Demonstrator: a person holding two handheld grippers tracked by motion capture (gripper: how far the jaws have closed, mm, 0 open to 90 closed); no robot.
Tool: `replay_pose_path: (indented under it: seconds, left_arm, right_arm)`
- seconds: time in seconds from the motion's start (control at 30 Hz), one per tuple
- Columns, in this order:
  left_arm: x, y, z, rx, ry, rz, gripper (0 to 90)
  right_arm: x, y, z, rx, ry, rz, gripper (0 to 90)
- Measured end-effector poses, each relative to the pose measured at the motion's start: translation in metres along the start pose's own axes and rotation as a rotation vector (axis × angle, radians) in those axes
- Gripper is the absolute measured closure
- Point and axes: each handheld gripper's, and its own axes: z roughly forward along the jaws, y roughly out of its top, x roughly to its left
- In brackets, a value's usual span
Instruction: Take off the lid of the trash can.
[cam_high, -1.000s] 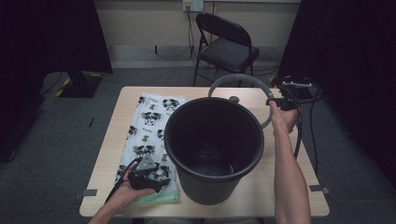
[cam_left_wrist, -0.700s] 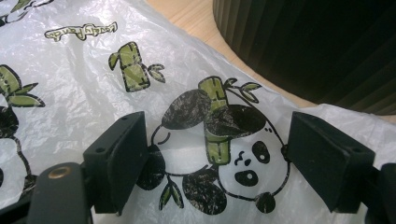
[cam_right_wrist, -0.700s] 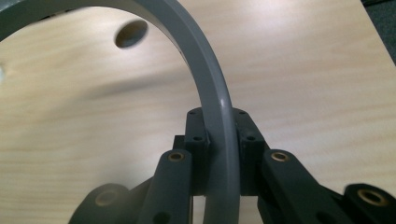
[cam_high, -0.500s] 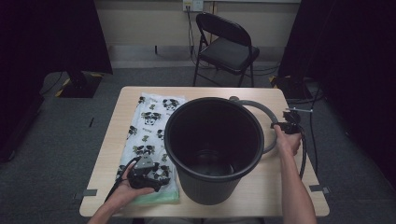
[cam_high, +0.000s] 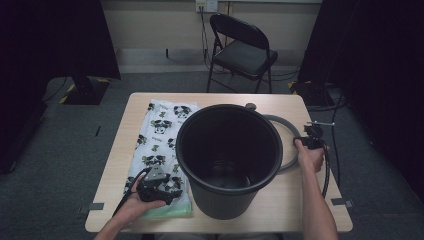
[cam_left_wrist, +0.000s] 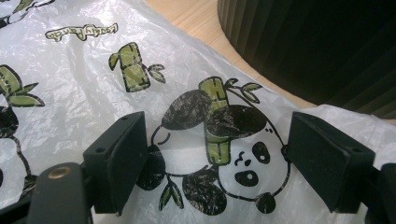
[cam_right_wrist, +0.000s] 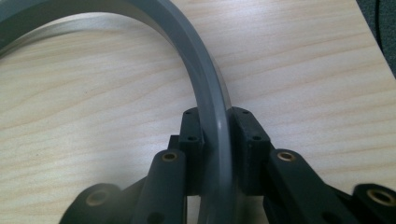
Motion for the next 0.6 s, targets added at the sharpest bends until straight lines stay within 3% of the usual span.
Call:
replay_pose_path:
  seconds: [0.13, 0.23, 0.3, 0.43, 0.5, 0.6]
  left_arm:
    - [-0.0016, 0.0003, 0.0003, 0.007, 0.013, 0.013, 20.0]
    - [-0.0041, 0.0007, 0.0012, 0.014, 0.032, 0.038, 20.0]
    - [-0.0037, 0.0006, 0.0009, 0.014, 0.03, 0.034, 20.0]
    - [-0.0038, 0.0006, 0.0011, 0.012, 0.031, 0.032, 20.0]
    - [-0.004, 0.0004, 0.0012, 0.011, 0.029, 0.032, 20.0]
    - [-0.0051, -0.0004, 0.0004, 0.017, 0.031, 0.044, 20.0]
  right_arm:
    - [0.0023, -0.0002, 0.0006, -0.003, -0.006, -0.041, 71.2]
    - [0.0042, -0.0001, 0.0009, -0.003, -0.008, -0.035, 66.3]
    - [0.0046, 0.0001, 0.0014, -0.006, -0.002, -0.027, 65.0]
    - [0.007, 0.0004, 0.0015, 0.001, -0.017, -0.057, 63.1]
    - [0.0073, 0.0006, 0.0017, -0.003, -0.013, -0.052, 57.6]
    - [0.0093, 0.0008, -0.0017, -0.021, -0.001, -0.049, 57.3]
